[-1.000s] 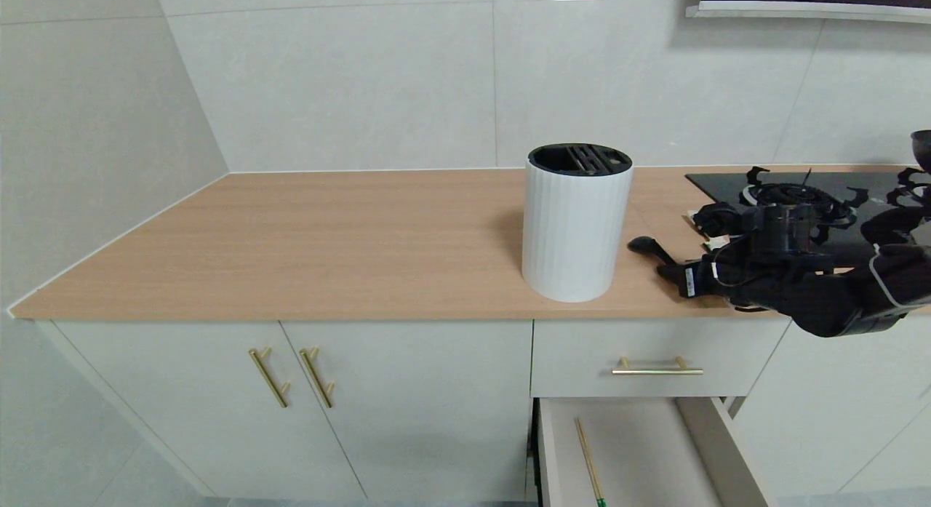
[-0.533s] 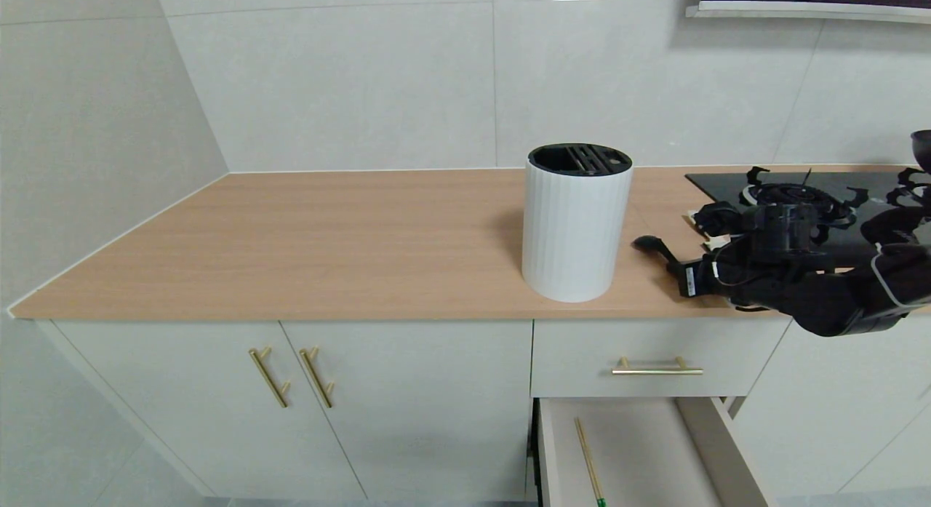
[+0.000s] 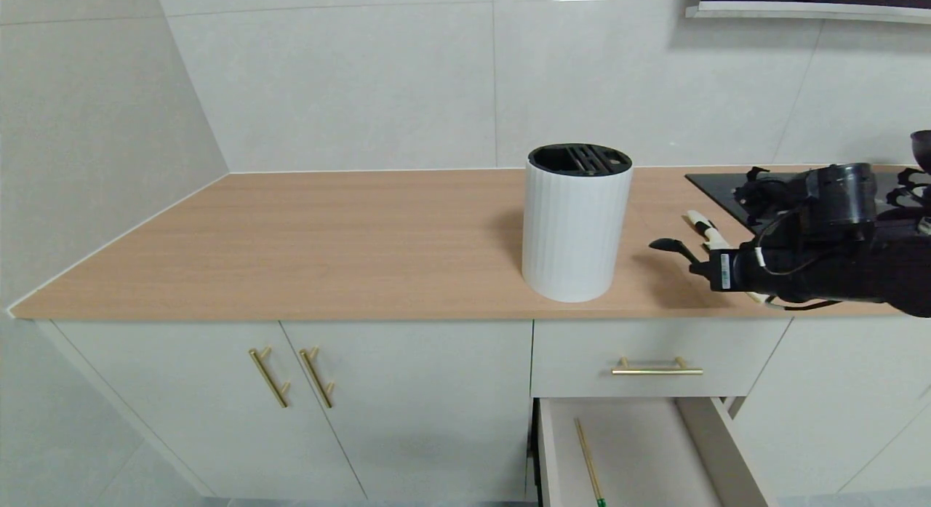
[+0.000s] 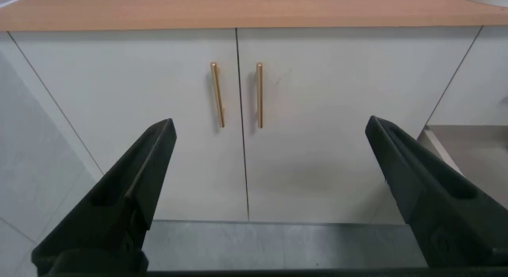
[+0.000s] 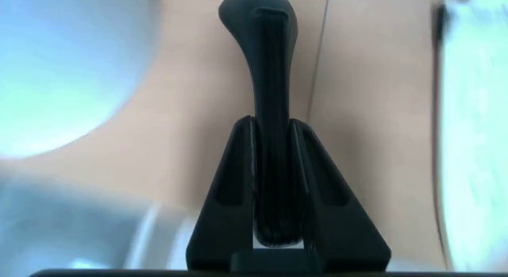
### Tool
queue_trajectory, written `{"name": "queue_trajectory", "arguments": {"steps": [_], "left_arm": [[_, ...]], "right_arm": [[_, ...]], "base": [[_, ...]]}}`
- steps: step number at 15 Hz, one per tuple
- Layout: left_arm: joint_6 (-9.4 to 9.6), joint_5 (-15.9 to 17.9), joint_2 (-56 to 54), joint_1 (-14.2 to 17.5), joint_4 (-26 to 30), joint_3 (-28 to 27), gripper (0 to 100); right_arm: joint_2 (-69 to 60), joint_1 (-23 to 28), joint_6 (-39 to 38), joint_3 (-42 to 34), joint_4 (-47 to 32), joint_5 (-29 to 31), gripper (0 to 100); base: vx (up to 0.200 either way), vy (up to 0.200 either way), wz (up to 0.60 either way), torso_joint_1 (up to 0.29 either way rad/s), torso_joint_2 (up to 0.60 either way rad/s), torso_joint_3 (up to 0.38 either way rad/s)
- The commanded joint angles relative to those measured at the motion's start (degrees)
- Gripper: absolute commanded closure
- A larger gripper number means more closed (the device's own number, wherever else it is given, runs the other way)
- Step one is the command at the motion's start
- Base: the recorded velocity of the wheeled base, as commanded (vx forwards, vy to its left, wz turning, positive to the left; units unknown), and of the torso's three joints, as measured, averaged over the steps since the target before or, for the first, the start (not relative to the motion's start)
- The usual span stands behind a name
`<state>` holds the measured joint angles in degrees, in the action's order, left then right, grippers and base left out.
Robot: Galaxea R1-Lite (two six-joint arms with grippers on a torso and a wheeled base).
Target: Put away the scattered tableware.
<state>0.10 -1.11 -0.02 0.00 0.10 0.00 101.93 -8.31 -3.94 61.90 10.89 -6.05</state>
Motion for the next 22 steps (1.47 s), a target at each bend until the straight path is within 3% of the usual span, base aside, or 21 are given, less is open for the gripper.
{"name": "queue_trajectory", "arguments": {"steps": [1,2,4,7,22], "left_arm": [[-0.01,0.0,0.0,0.0,0.0,0.0,0],[-0.01,0.0,0.0,0.0,0.0,0.0,0],[-0.01,0.0,0.0,0.0,0.0,0.0,0],[-0.01,0.0,0.0,0.0,0.0,0.0,0],[-0.01,0.0,0.0,0.0,0.0,0.0,0]], "right_arm": [[-13.3,-2.2,-2.9,-2.9,-8.5,0.0,100],[-18.7,-4.2,-4.7,-3.9,-14.8,0.0,100],[-21.7,-4.6,-5.6,-5.0,-19.8,-0.2,100],[-20.5,-4.8,-5.2,-10.4,-17.5,-0.2,100],[-18.2,-4.8,-1.3,-13.2,-15.8,-0.3,100]], "base": [[0.0,0.0,0.0,0.0,0.0,0.0],[0.0,0.0,0.0,0.0,0.0,0.0],[0.0,0.0,0.0,0.0,0.0,0.0],[0.0,0.0,0.0,0.0,0.0,0.0],[0.0,0.0,0.0,-0.024,0.06,0.032]]}}
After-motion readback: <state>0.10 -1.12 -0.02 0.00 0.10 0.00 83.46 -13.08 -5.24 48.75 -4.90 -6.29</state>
